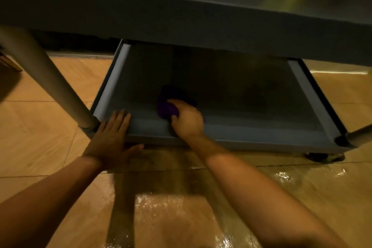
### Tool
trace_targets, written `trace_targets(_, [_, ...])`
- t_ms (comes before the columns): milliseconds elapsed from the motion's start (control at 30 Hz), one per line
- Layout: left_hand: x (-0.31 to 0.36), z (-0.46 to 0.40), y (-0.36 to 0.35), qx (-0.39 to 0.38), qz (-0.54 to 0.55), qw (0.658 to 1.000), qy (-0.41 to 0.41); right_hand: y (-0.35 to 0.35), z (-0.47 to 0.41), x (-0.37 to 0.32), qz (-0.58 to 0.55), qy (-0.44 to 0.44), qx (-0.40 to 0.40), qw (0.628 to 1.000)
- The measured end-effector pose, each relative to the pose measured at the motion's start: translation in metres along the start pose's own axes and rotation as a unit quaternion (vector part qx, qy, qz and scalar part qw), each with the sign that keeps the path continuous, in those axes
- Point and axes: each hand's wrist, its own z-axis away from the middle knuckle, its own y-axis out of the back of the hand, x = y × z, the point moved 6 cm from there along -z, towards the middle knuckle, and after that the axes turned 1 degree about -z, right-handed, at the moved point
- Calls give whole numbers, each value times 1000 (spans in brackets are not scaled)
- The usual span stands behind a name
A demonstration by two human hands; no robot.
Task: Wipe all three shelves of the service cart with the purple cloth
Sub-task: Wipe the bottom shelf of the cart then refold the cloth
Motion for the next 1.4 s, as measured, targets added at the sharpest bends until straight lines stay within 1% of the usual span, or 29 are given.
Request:
trace_targets(33, [-5,5,0,-4,-8,1000,-13,12,-2,8,36,15,-3,999])
trace_targets(67, [-9,10,0,-2,-22,999,-29,29,-7,20,60,13,19,998])
trace_targets(100, [-14,17,0,1,-40,998,-44,45,-12,34,65,-8,54,996])
trace_targets(133, [-18,24,-2,-2,-55,997,-58,59,-18,50,53,-47,85,994])
trace_targets(167, [-21,30,-4,-10,-60,996,-64,65,-22,64,36,-93,99,990])
trace_targets(200, [-21,33,-5,-11,-63,996,-67,67,-25,77,28,-137,97,985])
trace_targets(233, [-20,34,-6,-8,-64,996,-64,62,-26,84,29,-162,80,983])
trace_targets(267, [-18,34,-7,0,-65,996,-62,55,-25,84,31,-170,67,983])
trace_targets(367, [-16,35,-8,9,-74,995,-66,33,-24,58,0,-148,92,985])
trace_targets(433, [-18,36,-6,-9,-66,996,-58,13,-24,24,-29,-131,89,987])
trace_targets(467, [-18,36,-7,-23,-61,997,-50,1,-23,3,-51,-103,78,990])
trace_targets(533, [-15,34,-3,-40,-31,998,-43,-26,-13,-37,-84,-26,24,996])
trace_targets(600, [-13,35,6,-45,9,998,-50,-37,-4,-53,-83,38,-23,996])
trace_targets(633, [-14,39,12,-28,10,997,-68,-34,-8,-50,-86,48,-30,995])
trace_targets(700, [-18,53,22,21,-60,992,-110,-23,-26,-37,-96,22,-12,995])
trace_targets(733, [-21,61,24,36,-96,989,-110,-17,-36,-32,-108,-13,8,994])
trace_targets(800, [-30,73,15,10,-152,984,-88,-24,-54,-40,-157,-75,32,984])
trace_targets(833, [-36,77,6,-16,-161,984,-77,-36,-58,-55,-171,-77,22,982])
trace_targets(900, [-44,78,-5,-60,-173,981,-65,-70,-57,-89,-149,-23,-42,988])
trace_targets(967, [-44,79,-6,-93,-183,976,-75,-96,-45,-113,-67,53,-89,992])
trace_targets(1033, [-45,80,-6,-114,-194,971,-78,-105,-30,-124,-2,105,-88,991])
trace_targets(1133, [-47,81,-4,-154,-212,962,-74,-108,-22,-128,17,149,-106,983])
trace_targets(1267, [-46,81,0,-185,-262,945,-57,-92,-17,-108,52,153,-138,977])
trace_targets(1400, [-45,81,1,-189,-284,939,-35,-47,7,-59,68,117,-135,982])
